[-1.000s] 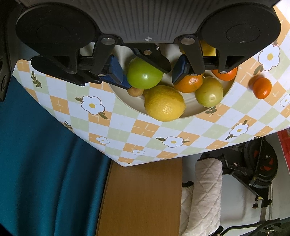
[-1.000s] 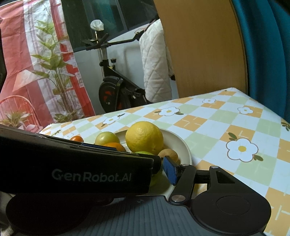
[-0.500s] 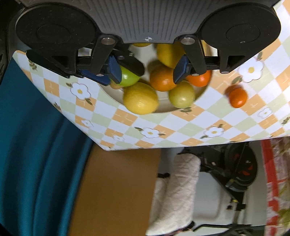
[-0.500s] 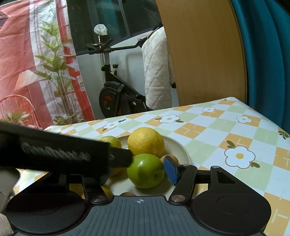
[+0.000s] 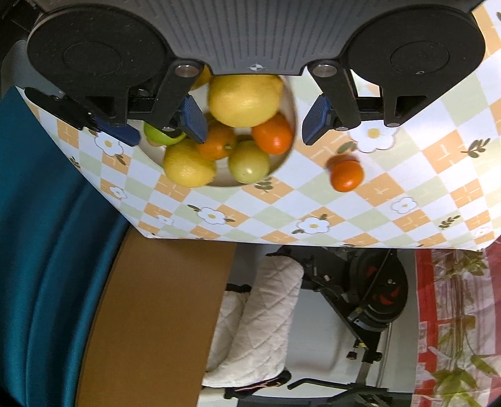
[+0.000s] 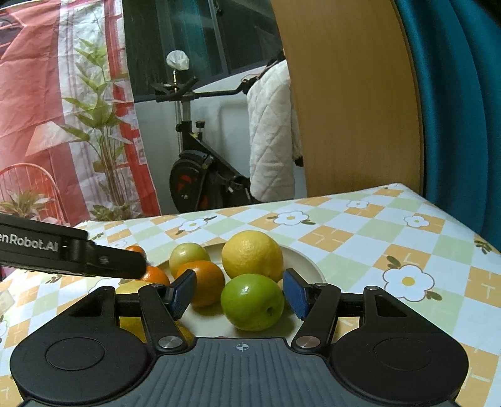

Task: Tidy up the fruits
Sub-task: 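Lift the left gripper and move it to the small orange tangerine, then close the left gripper around the small orange tangerine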

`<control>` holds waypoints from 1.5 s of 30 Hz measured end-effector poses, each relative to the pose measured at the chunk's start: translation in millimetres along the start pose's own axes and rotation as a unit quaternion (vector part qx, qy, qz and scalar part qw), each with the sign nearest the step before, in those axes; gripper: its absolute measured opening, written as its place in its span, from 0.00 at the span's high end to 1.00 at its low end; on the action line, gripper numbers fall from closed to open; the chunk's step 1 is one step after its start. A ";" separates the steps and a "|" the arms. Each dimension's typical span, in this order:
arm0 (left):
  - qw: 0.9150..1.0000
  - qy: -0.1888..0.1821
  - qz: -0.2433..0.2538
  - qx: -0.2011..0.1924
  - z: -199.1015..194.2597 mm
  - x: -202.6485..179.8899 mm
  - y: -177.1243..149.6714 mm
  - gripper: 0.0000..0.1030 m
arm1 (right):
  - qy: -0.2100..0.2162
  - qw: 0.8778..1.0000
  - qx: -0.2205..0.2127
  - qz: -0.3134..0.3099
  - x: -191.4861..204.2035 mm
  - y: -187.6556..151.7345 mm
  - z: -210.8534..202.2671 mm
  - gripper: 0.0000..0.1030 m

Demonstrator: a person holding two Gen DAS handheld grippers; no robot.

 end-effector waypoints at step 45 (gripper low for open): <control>0.997 -0.061 -0.049 -0.002 50.6 134.2 64.7 0.34 | 0.066 0.967 0.157 -0.190 179.8 35.5 125.6 0.51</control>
Point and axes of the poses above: each gripper's, at about its wrist camera, not at the fingertips, and z roughly the way its jaws point, x to its left, y to its top, the point moved 8 cm from there along z, roughly the way its jaws point
